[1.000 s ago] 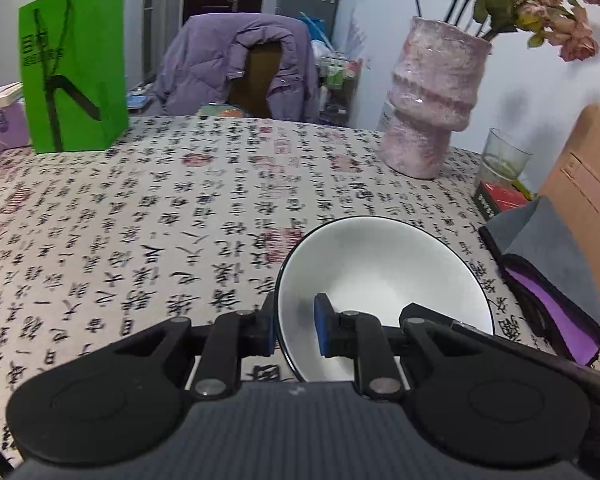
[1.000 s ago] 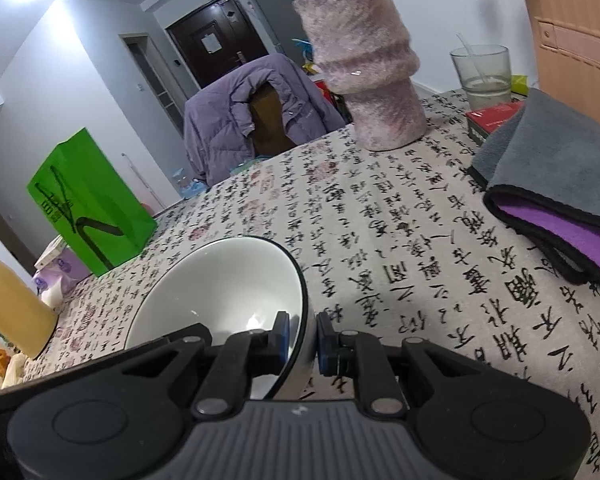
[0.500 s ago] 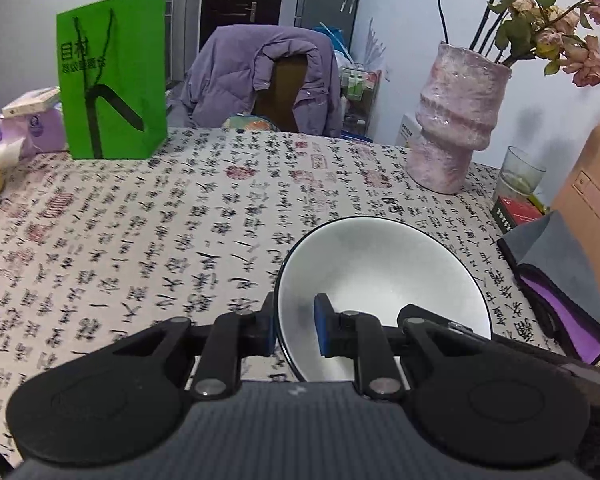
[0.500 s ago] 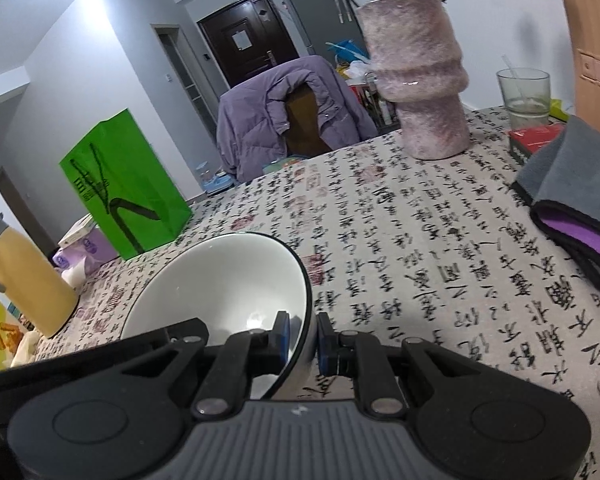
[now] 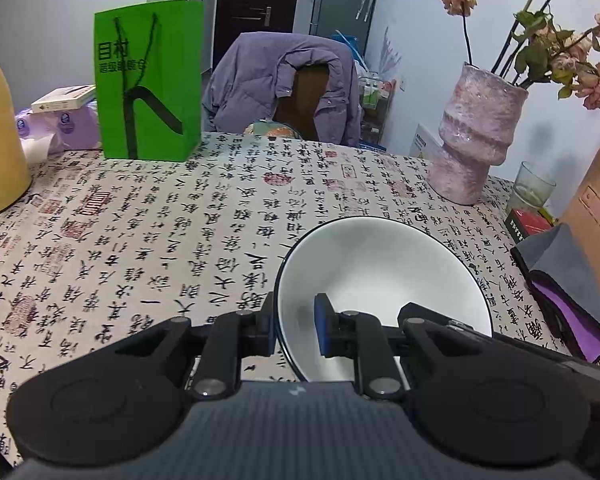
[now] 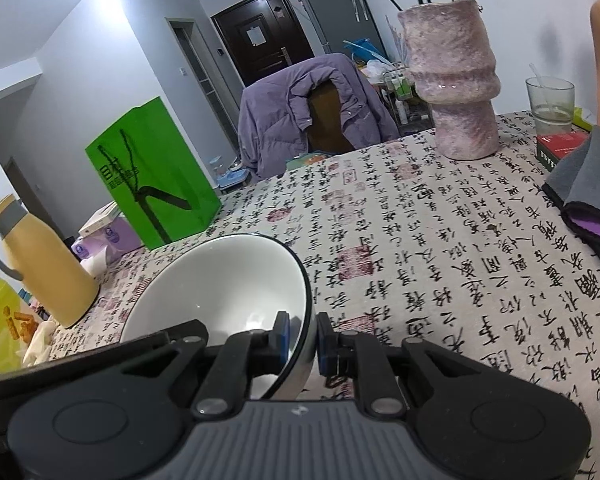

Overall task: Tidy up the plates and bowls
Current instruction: 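Carry the held white bowl toward the blue bowl with both grippers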

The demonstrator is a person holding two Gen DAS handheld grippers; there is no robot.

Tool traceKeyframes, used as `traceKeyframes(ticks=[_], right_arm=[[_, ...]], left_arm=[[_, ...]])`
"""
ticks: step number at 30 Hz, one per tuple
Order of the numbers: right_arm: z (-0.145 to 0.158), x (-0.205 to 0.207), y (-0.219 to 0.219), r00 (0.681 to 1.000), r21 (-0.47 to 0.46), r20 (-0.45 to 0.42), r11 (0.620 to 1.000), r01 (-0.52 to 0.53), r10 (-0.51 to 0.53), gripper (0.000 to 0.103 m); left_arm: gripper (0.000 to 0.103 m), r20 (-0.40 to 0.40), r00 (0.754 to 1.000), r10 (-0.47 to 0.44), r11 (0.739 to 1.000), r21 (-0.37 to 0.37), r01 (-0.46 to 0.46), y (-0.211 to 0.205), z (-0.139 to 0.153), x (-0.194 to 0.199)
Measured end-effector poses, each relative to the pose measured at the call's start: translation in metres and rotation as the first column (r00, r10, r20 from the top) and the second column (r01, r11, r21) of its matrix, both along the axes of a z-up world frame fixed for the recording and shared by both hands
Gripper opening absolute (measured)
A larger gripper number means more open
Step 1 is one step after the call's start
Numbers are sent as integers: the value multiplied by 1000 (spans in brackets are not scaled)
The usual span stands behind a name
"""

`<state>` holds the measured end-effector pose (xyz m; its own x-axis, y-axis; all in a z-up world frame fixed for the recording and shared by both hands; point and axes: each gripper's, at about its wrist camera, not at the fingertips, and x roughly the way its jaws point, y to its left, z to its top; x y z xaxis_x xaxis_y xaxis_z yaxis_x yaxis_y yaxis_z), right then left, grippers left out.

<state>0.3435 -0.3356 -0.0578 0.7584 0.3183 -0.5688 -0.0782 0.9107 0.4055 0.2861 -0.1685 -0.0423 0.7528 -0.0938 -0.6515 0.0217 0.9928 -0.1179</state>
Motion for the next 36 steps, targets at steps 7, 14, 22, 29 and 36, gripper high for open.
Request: traceKeyframes(ticks=[7,14,22,29,36], right_arm=[[7,-11,15,1000,-5,8,1000,-10,10,14],[11,-23,27,1000,-2,12,1000,-16,16,14],[17,-38,42,999,-3,21,1000,-24,24,14],[21,-51,54,999,-2,28,1000,-31,31,14],[25,-63,68,999,-3,33,999,-39,39,14]], left_arm=[[18,8,1000,13,1000,-10,-13,15,6,-12],[18,13,1000,19,1000,-9,-19,27,9,-24],[18,24,999,30,999,-14,-29,43,15,-41],[18,31,999,38,999,-17,-38,56,18,-54],[18,35,998,49,999,-21,-48,69,21,-67]])
